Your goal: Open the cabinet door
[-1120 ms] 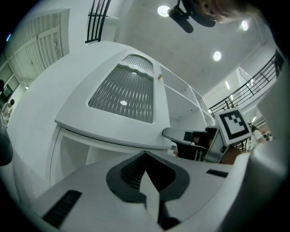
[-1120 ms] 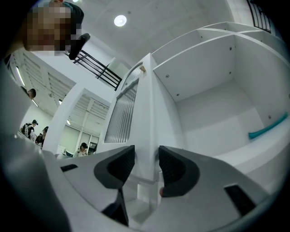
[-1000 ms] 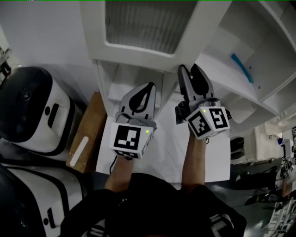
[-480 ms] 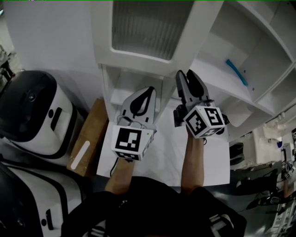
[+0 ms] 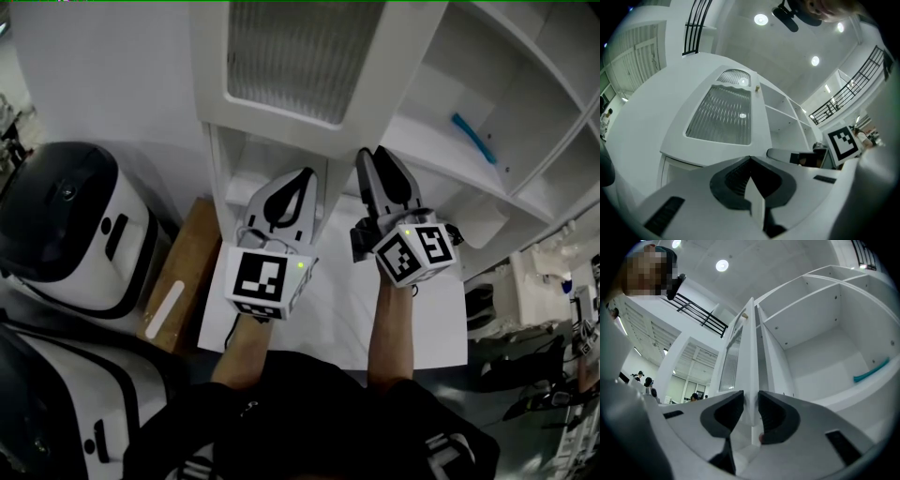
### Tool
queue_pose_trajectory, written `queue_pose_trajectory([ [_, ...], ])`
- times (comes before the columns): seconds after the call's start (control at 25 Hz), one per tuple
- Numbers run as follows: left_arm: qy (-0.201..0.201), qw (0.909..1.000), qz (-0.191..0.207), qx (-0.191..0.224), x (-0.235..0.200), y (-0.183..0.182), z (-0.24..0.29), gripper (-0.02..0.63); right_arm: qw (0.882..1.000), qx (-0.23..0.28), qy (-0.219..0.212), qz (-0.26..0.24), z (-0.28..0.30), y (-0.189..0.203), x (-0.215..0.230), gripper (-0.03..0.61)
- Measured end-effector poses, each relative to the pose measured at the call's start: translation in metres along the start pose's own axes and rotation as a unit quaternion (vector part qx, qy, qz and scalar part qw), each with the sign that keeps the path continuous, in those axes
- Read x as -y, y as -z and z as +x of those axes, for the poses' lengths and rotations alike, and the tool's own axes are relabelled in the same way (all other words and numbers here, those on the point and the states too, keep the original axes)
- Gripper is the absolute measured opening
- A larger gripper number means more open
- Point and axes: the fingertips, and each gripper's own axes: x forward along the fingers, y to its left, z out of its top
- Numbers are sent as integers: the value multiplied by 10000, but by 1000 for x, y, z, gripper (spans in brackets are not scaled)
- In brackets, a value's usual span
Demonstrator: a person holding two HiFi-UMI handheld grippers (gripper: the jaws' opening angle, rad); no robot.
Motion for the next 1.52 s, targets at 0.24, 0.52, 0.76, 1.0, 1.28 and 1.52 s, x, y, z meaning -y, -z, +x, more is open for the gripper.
queue_pose_trajectory([
  [0.24, -82, 9999, 129, 1, 1, -3, -16, 11, 10000, 46, -16, 77, -12, -5, -19, 103],
  [0.52, -98, 9998, 159, 26, 7, -13, -35, 11, 9999, 65, -34, 94, -26, -10, -39, 97],
  [0.76, -9, 9999, 153, 72, 18, -21, -46, 11, 9997, 129, -135, 126, -36, -14, -57, 91],
  [1.0, -176, 9989, 425, 54, 19, -23, -54, 11, 9996, 129, -205, 134, -41, -17, -69, 86],
  [1.28, -337, 9984, 442, 81, 16, -28, -69, 11, 9988, 215, -372, 220, -50, -19, -87, 81],
  [1.52, -543, 9972, 509, 99, 10, -34, -84, 11, 9976, 297, -551, 303, -58, -21, -105, 78],
])
